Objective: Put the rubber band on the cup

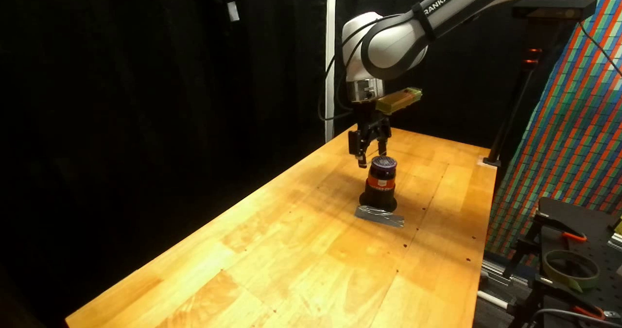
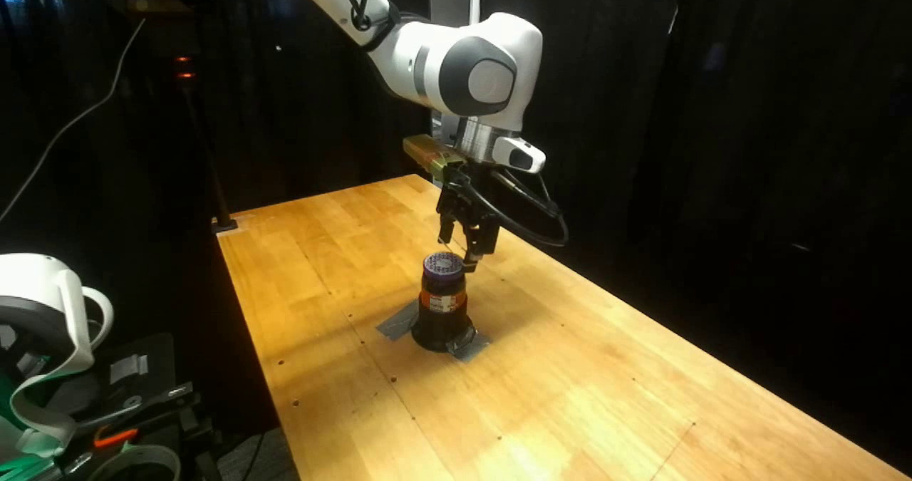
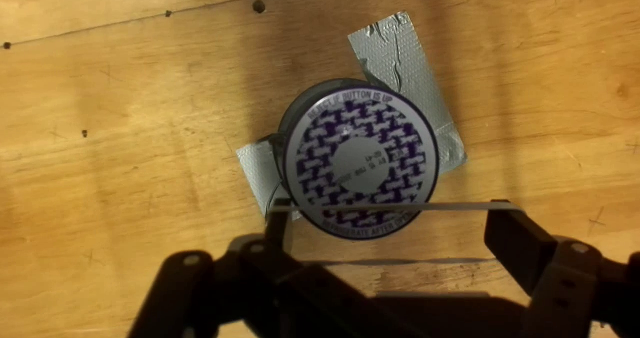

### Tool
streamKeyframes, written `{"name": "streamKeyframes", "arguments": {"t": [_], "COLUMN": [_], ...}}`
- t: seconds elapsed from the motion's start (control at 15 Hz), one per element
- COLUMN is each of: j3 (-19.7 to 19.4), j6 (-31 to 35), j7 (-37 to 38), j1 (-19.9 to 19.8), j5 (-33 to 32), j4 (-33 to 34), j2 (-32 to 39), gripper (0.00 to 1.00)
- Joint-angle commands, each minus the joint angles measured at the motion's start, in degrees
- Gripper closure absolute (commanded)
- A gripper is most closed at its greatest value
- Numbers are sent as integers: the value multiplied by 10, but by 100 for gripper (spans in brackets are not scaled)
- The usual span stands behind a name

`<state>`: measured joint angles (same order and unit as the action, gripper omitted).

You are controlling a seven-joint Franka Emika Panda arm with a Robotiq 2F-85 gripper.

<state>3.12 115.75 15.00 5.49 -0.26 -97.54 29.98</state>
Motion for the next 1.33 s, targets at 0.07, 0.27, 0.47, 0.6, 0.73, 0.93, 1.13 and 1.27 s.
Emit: {"name": "streamKeyframes", "arguments": {"t": [0.07,0.27,0.47,0.6,0.73,0.93,1.13,1.27], "j3": [-8,-7,-7,-8,-8,-8,-11,-13], "j6": [-19,-50,-89,-109,-120,-117,-98,-83], "j7": [16,20,23,20,21,16,15,15], "j1": [11,10,10,8,7,4,4,4], "j5": [11,16,18,19,22,27,24,22], "j4": [45,55,56,50,39,12,-23,-52], "j2": [37,46,38,29,17,-1,-20,-35], "gripper": [0,0,0,0,0,0,0,0]}}
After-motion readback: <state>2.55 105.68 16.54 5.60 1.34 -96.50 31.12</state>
